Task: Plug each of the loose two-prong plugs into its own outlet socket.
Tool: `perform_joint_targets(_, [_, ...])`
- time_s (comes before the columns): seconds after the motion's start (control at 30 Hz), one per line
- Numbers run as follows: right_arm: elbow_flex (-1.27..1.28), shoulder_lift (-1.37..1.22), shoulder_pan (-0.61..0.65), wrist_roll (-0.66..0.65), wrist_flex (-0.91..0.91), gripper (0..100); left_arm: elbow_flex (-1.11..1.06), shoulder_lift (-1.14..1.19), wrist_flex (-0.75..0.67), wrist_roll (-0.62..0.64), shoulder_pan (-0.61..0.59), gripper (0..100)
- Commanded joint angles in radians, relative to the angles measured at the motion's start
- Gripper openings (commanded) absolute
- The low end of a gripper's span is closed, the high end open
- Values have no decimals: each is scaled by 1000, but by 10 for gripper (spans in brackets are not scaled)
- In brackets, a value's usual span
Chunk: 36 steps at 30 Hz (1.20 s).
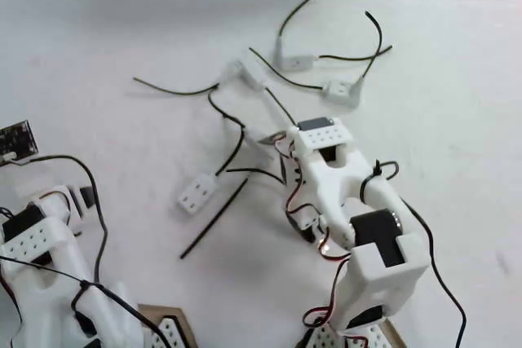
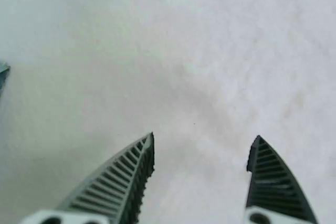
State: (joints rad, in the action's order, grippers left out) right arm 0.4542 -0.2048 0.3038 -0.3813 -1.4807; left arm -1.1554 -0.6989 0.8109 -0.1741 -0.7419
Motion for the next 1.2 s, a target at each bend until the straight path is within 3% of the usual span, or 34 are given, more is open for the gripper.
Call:
perform_joint_targets(0.0, [-54, 21, 4, 6, -13, 80, 5, -21, -18, 2, 13, 282])
perform_joint_targets(0.2, [-60, 19, 19, 2, -12, 11, 5, -19, -18, 2, 13, 282])
perform_joint_targets(0.47, [-55, 19, 19, 0, -21, 18, 3, -19, -18, 0, 13, 282])
perform_joint_targets(0.63, [-84, 70, 38, -2, -125, 18, 3, -19, -18, 0, 13, 282])
perform_joint_targets(0.77, [-114, 237, 71, -2, -225, 18, 3, -19, -18, 0, 13, 282])
perform_joint_targets(1.0, [-66, 636, 145, 14, -234, 17, 3, -19, -18, 0, 13, 282])
perform_joint_targets(1.17, [-60, 802, 213, 155, -199, 17, 3, -21, -18, 0, 13, 282])
